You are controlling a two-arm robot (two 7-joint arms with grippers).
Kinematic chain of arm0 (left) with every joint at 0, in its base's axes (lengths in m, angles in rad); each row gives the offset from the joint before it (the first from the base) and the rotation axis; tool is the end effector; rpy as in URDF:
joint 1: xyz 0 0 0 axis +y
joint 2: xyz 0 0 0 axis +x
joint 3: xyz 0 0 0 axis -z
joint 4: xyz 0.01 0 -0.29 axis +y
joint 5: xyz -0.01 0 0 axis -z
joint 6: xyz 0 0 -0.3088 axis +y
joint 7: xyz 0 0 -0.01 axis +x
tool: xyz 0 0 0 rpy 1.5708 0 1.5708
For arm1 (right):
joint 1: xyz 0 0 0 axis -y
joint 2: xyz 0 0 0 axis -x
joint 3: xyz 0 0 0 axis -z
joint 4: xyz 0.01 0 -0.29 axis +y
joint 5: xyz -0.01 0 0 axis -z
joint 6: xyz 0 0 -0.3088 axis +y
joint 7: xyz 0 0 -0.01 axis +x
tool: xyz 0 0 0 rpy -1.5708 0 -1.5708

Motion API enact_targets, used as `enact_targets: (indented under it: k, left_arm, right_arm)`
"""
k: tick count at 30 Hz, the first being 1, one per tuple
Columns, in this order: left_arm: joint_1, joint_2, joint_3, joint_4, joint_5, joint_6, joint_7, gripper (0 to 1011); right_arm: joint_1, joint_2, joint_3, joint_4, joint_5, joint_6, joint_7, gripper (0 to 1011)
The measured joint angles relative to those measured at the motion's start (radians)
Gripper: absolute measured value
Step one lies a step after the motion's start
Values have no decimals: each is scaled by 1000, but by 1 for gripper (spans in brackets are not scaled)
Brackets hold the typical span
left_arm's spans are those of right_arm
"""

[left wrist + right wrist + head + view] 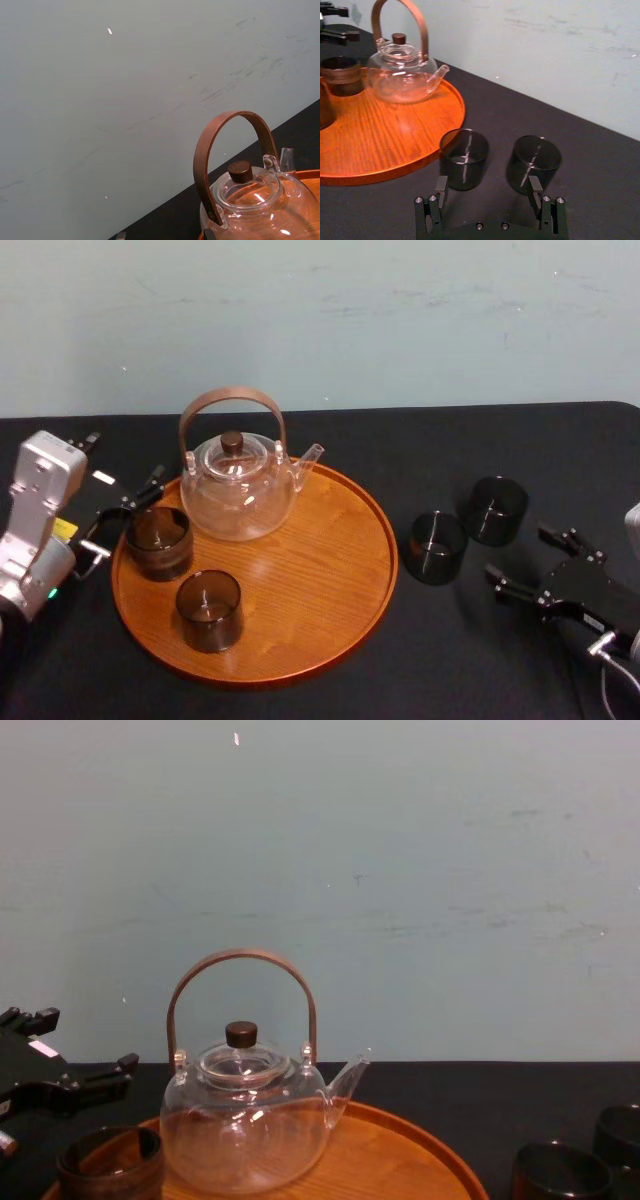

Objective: Pick up the glass from the table and place it on the tray.

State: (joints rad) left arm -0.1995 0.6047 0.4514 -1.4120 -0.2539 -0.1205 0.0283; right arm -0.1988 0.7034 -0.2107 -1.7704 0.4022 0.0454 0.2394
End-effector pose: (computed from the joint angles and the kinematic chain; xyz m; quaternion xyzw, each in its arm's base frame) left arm 0.3581 0.0827 -0.3023 0.1415 -0.1325 0.5799 0.7913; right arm 0.2667 -0.1014 -0.2830 -0.1555 -0.0074 -0.4839 0.8611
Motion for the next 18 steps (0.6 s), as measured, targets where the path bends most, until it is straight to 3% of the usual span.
enact_targets:
  k: [9,18]
  left_arm:
    - [0,0,0,0,0,0,0,1001]
    - [0,0,0,0,0,0,0,1001]
  right_arm:
    - [-3,-12,-6,-7,10,44,52,1002]
    - [22,-35,-6,-6,22,130,83,1002]
